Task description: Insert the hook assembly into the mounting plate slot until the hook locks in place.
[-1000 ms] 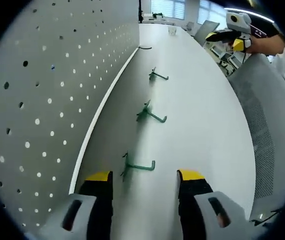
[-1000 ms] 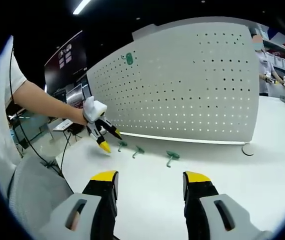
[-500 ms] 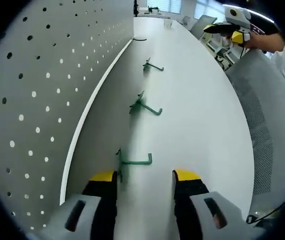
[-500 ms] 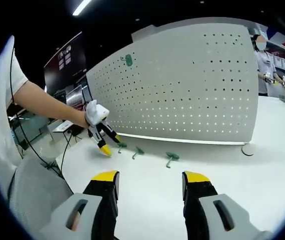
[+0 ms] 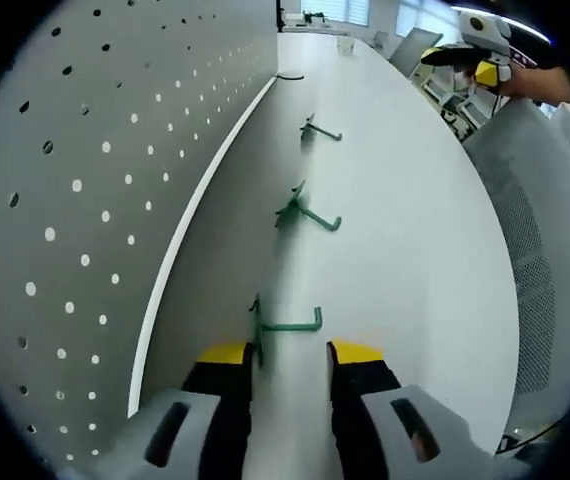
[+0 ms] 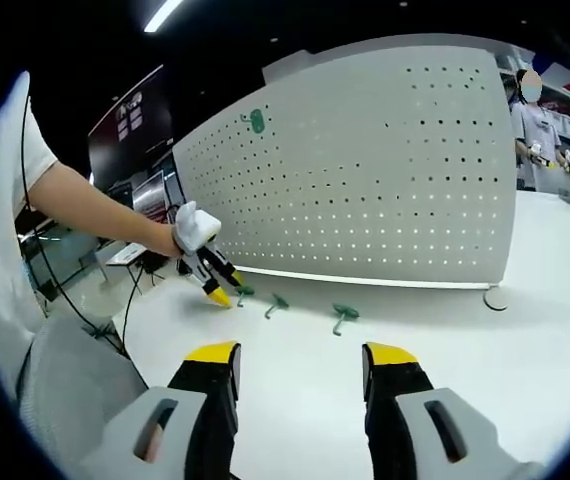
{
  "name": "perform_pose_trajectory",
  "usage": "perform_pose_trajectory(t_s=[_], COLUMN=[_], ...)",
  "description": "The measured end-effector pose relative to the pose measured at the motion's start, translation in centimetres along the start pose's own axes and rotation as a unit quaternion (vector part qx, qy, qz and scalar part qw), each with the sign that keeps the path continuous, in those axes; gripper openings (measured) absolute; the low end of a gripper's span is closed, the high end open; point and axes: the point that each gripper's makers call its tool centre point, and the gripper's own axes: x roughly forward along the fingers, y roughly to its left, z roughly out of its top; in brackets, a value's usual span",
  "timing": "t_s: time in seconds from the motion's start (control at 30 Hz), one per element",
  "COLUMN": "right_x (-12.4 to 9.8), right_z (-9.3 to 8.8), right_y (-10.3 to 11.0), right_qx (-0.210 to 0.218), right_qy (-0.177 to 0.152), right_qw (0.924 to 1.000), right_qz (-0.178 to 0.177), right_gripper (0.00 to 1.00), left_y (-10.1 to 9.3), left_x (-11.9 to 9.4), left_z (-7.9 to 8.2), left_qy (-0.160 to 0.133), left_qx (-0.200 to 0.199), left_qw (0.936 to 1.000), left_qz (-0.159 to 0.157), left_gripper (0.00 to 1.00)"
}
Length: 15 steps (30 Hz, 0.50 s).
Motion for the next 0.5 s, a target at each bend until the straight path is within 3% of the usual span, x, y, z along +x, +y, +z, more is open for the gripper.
perform_pose_trajectory(t_s=[0.1,0.33,0.5], right_x=[0.0,0.1,0.1], right_z=[0.0,-0.1,-0.3], right_y=[0.0,0.2,0.0], right_qx=[0.0,-0.001,-0.011], right_qy=[0.0,0.002,0.008], right_qw=[1.0,1.0,0.9999], right_qz=[0.001,0.005,0.0], right_gripper=[0.47,0.47,0.47], left_y=[0.2,1.2,1.5], left_x=[0.0,0.1,0.1], left_z=[0.0,0.0,-0.1], left_qy=[-0.002,-0.009,-0.003], left_qx=[-0.006,-0.061,-0.068], left_qw=[1.0,0.9975,0.9966], left_qz=[0.005,0.034,0.047], left_gripper=[0.25,0.13,0.09])
